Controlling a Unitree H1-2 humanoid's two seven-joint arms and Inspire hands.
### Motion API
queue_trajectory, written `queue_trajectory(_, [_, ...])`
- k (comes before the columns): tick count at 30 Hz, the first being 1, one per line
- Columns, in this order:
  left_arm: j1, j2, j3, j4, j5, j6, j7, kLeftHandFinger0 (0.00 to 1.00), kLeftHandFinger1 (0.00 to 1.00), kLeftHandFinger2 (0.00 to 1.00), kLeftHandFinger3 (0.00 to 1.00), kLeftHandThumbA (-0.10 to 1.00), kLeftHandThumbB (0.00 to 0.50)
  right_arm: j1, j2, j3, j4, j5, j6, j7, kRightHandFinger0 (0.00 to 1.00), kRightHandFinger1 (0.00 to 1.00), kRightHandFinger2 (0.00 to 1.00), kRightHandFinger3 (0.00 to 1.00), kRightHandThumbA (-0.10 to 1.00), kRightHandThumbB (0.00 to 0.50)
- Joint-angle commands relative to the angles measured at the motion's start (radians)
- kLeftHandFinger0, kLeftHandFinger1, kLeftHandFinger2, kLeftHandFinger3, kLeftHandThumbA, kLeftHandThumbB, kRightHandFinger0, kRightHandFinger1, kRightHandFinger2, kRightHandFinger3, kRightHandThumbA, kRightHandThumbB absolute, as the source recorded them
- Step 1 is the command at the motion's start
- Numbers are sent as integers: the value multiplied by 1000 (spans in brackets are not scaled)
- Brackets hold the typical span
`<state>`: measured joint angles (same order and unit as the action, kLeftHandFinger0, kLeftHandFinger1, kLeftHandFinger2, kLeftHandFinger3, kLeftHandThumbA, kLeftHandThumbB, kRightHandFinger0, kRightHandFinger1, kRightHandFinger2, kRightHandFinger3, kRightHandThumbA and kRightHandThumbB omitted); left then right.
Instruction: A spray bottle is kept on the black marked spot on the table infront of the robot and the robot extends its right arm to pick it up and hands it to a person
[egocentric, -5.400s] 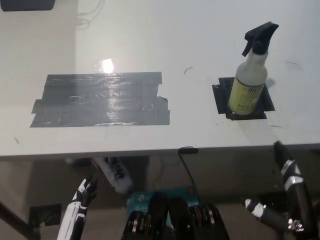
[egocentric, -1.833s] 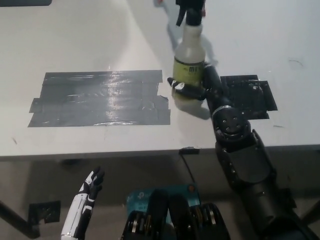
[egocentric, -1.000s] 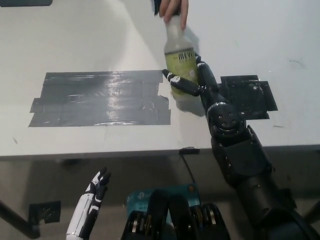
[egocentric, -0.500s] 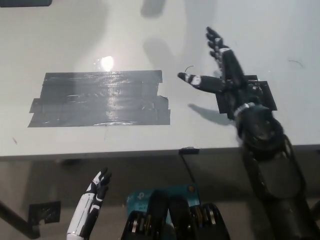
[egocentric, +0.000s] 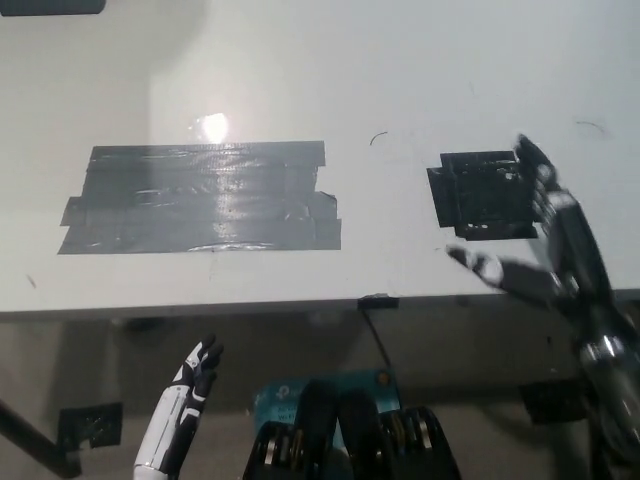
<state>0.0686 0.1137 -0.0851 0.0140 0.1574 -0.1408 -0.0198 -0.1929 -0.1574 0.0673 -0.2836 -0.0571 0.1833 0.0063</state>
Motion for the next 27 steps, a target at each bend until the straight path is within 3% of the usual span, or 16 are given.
queue_trajectory(1, [15,17,8,-27,-8,-25,-10,1000,1000,1000,1000,1000,361,220,-48,8,-235,33,-148,59,1000,1000,1000,1000,1000,439])
queue_trajectory(8, [25,23,14,-31,-32,-27,-18,1000,1000,1000,1000,1000,363,292,-11,23,-2,97,-233,86,1000,1000,1000,1000,1000,419])
queue_trajectory(9, [24,25,12,-24,-16,-34,-11,1000,1000,1000,1000,1000,377,292,-4,27,100,86,-273,88,1000,1000,1000,1000,1000,385])
queue_trajectory(11, [22,25,10,-19,-9,-38,-8,1000,1000,1000,1000,1000,382,288,-2,32,147,75,-289,90,1000,1000,1000,1000,1000,374])
queue_trajectory(13, [23,25,10,-19,-9,-39,-7,1000,1000,1000,1000,1000,375,283,0,36,174,72,-301,93,1000,1000,1000,1000,1000,382])
queue_trajectory(14, [24,25,8,-17,-8,-42,-7,1000,1000,1000,1000,1000,369,279,4,46,202,56,-305,94,1000,1000,1000,1000,1000,409])
queue_trajectory(18, [28,25,4,-16,-3,-43,-8,1000,1000,1000,1000,1000,380,277,4,66,248,40,-318,106,1000,1000,1000,1000,1000,379])
queue_trajectory(27, [56,25,-9,-34,1,-44,-11,1000,1000,1000,1000,1000,362,312,-2,65,247,34,-334,108,1000,1000,1000,1000,1000,402])
